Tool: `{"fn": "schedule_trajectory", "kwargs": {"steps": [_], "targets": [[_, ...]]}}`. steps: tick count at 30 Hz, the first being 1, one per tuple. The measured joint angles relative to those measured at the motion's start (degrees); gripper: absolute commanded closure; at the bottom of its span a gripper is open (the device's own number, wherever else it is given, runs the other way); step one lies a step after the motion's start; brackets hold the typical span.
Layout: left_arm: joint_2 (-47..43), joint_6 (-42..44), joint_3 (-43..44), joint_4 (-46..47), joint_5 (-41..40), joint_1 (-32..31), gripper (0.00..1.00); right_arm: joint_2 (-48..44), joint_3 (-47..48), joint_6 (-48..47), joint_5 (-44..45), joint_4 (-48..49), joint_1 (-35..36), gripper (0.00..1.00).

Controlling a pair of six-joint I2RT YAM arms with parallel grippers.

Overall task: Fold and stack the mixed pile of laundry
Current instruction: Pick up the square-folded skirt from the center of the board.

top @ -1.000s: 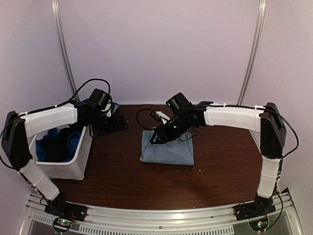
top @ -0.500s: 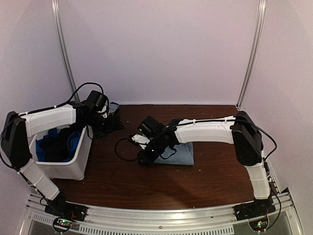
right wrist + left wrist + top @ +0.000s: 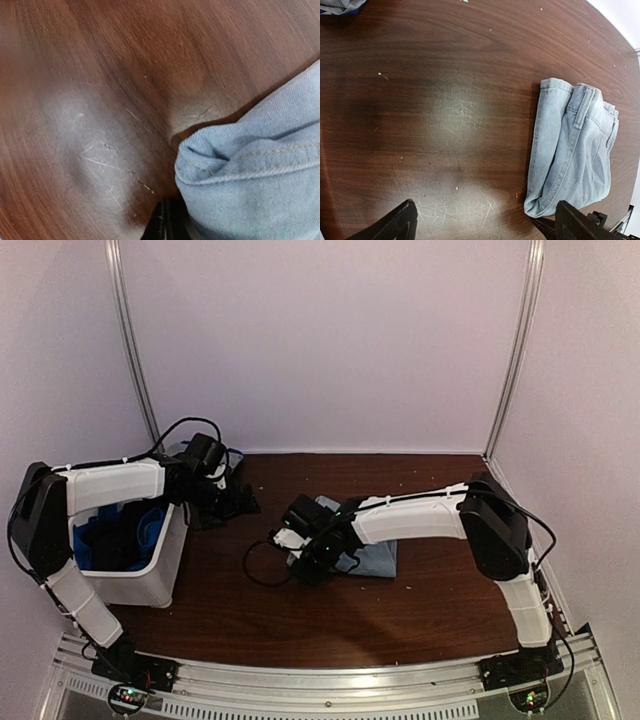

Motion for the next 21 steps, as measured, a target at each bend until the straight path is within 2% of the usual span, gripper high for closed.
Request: {"fn": "schedule_trajectory", "kwargs": {"steps": [3, 6, 10, 14, 18, 21], "targets": [[0.7, 1.0, 0.1, 0.0, 0.0, 0.0, 0.02, -3.1, -3.8, -1.7, 0.5, 0.7, 0.0, 0.79], [0.7, 1.6, 0.8, 0.0, 0.1, 0.0, 0.02, -7.4, -5.4, -3.1, 0.9, 0.9, 0.0, 0.67], [0.7, 1.7, 1.6, 1.2, 0.1, 0.0, 0.02, -9.4, -1.1, -4.9, 2.4, 1.2, 0.0, 0.57], [0.8, 1.6, 1.6, 1.5, 0.1, 0.1, 0.02, -7.3, 3.0, -5.7, 3.9, 1.6, 0.0, 0.49], [1.1, 1.6, 1.9, 1.5, 0.1, 0.4, 0.02, -2.3, 4.1, -5.9, 5.0, 1.2, 0.0, 0.48], [1.9, 1.6, 2.7, 1.5, 0.1, 0.5, 0.02, 1.7, 4.1, -6.3, 5.6, 1.1, 0.0, 0.55]]}}
